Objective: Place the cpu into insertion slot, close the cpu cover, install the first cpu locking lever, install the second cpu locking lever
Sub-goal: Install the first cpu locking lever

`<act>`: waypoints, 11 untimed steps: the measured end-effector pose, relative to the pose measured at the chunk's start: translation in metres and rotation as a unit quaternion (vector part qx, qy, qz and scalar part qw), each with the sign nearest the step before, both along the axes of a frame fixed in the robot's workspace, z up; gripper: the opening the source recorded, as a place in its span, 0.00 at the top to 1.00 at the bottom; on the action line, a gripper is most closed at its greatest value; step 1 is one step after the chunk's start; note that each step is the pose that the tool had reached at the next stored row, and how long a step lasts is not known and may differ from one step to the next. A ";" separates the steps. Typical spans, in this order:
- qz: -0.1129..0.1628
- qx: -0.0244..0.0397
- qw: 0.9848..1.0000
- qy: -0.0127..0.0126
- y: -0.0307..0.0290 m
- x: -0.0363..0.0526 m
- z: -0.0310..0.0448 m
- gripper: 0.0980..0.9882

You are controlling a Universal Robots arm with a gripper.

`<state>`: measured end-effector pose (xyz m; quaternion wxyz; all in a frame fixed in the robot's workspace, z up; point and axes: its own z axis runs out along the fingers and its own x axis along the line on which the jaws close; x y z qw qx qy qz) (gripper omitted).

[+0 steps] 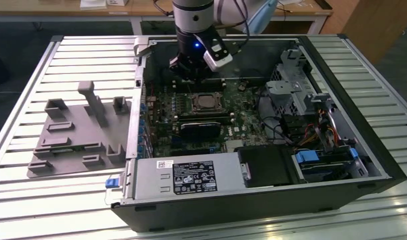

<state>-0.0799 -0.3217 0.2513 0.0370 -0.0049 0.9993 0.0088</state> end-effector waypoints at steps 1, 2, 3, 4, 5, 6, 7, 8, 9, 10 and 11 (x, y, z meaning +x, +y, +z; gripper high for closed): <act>0.000 0.000 1.000 -0.001 0.0000 -0.0036 0.0000 1.00; 0.000 0.000 1.000 -0.001 0.0000 -0.0072 0.0000 1.00; -0.001 0.000 1.000 -0.002 0.0000 -0.0107 0.0000 1.00; -0.001 0.000 1.000 -0.003 0.0000 -0.0142 0.0000 1.00; -0.001 0.000 1.000 -0.003 0.0000 -0.0170 0.0000 1.00; -0.001 0.000 1.000 -0.004 0.0000 -0.0200 -0.0001 1.00; -0.001 0.000 1.000 -0.004 0.0000 -0.0226 -0.0001 1.00; -0.001 0.000 1.000 -0.005 0.0000 -0.0255 -0.0001 1.00; -0.001 0.000 1.000 -0.005 0.0000 -0.0279 -0.0002 1.00; -0.001 0.000 1.000 -0.006 0.0000 -0.0299 -0.0002 1.00; -0.001 0.000 1.000 -0.006 0.0000 -0.0314 -0.0002 1.00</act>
